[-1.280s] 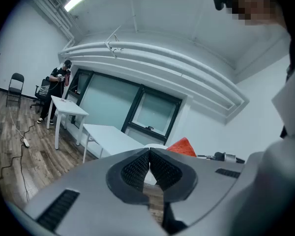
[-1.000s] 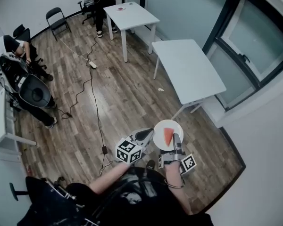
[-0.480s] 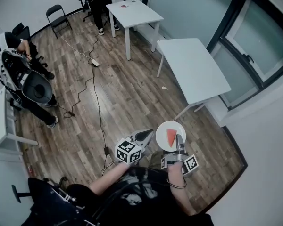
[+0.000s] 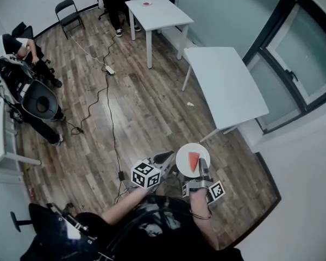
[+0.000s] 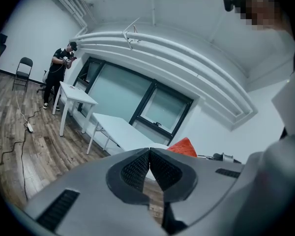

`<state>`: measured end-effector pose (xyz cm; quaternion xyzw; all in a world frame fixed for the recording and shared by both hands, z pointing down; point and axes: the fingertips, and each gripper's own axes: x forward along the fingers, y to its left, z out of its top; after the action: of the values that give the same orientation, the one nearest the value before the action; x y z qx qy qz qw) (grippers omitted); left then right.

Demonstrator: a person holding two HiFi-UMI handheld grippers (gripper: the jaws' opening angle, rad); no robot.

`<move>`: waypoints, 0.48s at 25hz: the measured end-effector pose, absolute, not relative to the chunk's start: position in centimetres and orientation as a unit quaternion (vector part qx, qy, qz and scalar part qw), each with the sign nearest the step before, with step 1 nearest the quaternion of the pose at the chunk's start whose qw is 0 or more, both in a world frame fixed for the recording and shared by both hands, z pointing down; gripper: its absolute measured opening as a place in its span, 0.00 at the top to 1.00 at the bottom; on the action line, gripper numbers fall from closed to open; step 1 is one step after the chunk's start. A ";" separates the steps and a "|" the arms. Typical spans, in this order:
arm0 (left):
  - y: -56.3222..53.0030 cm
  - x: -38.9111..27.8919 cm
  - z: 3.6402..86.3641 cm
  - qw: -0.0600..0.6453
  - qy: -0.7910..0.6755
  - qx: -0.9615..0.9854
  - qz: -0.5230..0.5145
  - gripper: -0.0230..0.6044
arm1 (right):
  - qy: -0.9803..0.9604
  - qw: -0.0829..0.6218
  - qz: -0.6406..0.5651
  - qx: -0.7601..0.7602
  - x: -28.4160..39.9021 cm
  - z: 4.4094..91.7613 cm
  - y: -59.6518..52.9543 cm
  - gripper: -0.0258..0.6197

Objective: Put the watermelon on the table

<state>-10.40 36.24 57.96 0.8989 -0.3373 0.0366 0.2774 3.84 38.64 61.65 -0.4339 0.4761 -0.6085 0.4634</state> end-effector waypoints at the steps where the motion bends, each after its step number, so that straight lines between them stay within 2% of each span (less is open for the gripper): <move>1: 35.2 -9.6 58.0 0.276 -0.333 0.901 0.039 0.96 | 0.474 0.466 -0.608 -0.433 4.3 61.7 37.7 0.92; 12: 22.6 -2.1 56.3 0.235 -0.340 0.910 0.047 0.96 | 0.496 0.475 -0.601 -0.409 11.8 60.0 24.6 0.92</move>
<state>-2.13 22.60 56.33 0.9095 -0.3399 0.0475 0.2345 11.77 24.63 60.02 -0.4093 0.4957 -0.6010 0.4748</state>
